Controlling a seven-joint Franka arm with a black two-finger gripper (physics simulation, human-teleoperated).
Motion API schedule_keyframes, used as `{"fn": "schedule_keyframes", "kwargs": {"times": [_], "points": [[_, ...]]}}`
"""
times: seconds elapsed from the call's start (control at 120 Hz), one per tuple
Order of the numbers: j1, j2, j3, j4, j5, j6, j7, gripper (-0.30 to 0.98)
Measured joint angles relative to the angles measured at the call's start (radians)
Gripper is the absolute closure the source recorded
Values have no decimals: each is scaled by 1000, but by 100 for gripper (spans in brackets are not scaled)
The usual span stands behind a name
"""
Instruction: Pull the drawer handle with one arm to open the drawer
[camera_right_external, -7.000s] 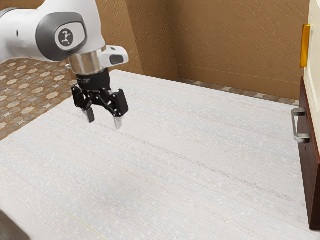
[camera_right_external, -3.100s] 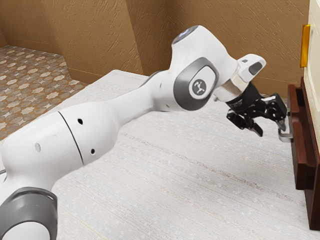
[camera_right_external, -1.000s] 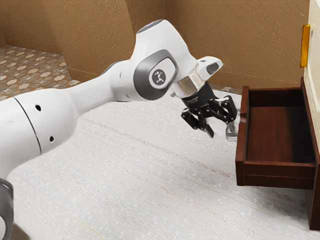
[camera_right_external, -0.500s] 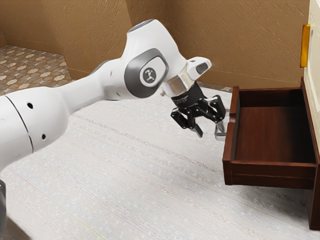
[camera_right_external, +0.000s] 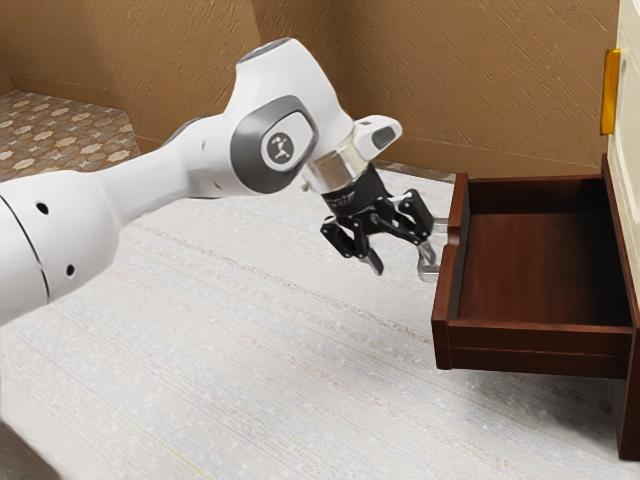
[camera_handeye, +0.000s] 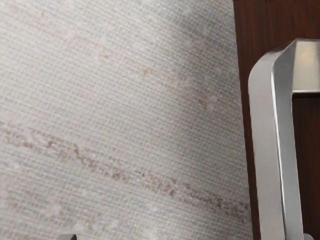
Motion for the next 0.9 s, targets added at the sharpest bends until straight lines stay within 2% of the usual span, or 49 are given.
{"fn": "schedule_keyframes", "kwargs": {"times": [0.3, 0.783, 0.842, 0.9], "points": [[4, -1, -10, -2, 0, -7, -5, 28], [12, -29, -23, -1, -52, -1, 2, 14], [6, -52, -22, 2, -38, -9, 3, 11], [-7, -68, -25, 14, 12, -33, 4, 8]]}}
